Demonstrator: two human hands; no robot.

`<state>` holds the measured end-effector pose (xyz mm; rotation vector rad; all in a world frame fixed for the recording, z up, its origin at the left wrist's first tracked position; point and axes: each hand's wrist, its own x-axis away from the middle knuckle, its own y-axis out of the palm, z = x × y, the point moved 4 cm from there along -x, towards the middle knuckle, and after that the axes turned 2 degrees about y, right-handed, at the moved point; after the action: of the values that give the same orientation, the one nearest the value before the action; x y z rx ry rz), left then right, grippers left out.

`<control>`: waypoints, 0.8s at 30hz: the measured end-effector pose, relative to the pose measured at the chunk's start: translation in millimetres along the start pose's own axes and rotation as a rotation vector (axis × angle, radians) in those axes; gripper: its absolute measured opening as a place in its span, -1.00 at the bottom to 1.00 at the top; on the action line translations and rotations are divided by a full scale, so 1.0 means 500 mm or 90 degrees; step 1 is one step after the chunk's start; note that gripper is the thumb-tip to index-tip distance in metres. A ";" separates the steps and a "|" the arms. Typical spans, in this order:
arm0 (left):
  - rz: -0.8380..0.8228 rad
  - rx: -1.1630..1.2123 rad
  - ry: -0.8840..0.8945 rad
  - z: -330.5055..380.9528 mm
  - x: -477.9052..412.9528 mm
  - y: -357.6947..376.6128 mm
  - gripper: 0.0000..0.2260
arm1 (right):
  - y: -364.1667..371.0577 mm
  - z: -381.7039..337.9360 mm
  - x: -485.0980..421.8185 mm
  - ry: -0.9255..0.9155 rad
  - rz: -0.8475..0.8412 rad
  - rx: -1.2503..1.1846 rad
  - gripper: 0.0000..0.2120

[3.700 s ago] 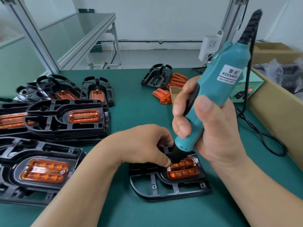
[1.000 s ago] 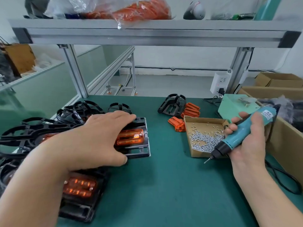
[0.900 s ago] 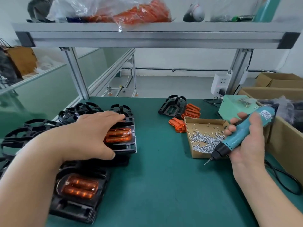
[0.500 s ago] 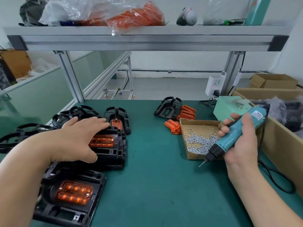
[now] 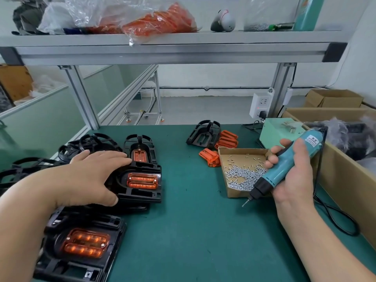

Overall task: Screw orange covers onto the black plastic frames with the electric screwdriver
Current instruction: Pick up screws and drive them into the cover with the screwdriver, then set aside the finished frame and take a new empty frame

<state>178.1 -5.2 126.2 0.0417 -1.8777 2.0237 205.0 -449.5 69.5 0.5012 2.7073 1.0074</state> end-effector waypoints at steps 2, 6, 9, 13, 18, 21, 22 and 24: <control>0.010 0.005 0.008 -0.008 0.000 -0.006 0.04 | 0.001 0.000 0.001 0.001 -0.002 0.001 -0.73; 0.036 0.058 0.034 -0.035 0.001 -0.024 0.03 | 0.002 0.001 0.002 0.004 -0.004 0.001 -0.72; 0.070 0.098 0.053 -0.054 -0.006 -0.033 -0.07 | 0.002 0.001 0.002 0.000 -0.006 0.003 -0.72; 0.135 0.135 0.052 -0.084 -0.017 -0.041 -0.29 | 0.004 0.003 0.002 -0.002 -0.012 0.005 -0.73; 0.155 0.095 -0.055 -0.157 -0.019 -0.033 -0.17 | 0.005 0.006 0.002 -0.001 -0.013 0.015 -0.73; 0.153 0.106 -0.067 -0.188 -0.015 -0.029 -0.33 | 0.006 0.007 0.002 -0.001 -0.014 0.016 -0.73; 0.150 0.115 -0.070 -0.195 -0.013 -0.028 -0.37 | 0.006 0.007 0.002 -0.002 -0.014 0.016 -0.73; 0.162 0.125 -0.086 -0.207 -0.009 -0.028 -0.40 | 0.007 0.006 0.004 -0.002 -0.018 0.018 -0.74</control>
<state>210.4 94.1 127.0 -0.0101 -1.8338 2.4295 205.1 -444.7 69.6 0.4687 2.7212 0.9627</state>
